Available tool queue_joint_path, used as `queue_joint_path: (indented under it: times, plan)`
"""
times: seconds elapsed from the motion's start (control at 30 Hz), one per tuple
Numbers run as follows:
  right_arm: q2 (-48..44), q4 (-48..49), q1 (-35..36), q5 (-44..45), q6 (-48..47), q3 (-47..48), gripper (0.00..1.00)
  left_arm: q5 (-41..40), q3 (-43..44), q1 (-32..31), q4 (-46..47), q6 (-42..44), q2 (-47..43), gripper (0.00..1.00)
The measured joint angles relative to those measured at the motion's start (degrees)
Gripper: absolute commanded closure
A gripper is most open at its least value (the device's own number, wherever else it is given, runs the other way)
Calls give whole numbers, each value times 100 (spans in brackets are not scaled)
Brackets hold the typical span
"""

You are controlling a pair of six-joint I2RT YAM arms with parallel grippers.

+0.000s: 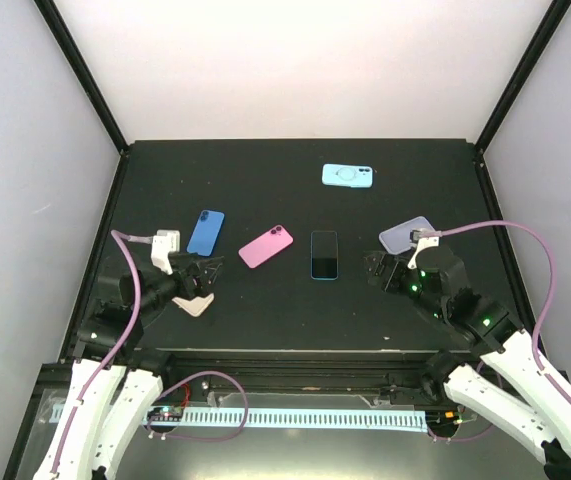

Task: Put the phone into the phone case

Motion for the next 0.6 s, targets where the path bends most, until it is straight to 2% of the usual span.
queue_joint_path:
  times: [0.33, 0.53, 0.6]
  plan:
    - [264, 232, 0, 203, -48, -22, 0, -72, 4, 0, 76, 76, 35, 1]
    - [1217, 337, -20, 804, -186, 26, 1, -345, 20, 0, 72, 330, 122, 1]
    - [1556, 420, -105, 1058, -221, 35, 7, -483, 22, 0, 72, 420, 122, 1]
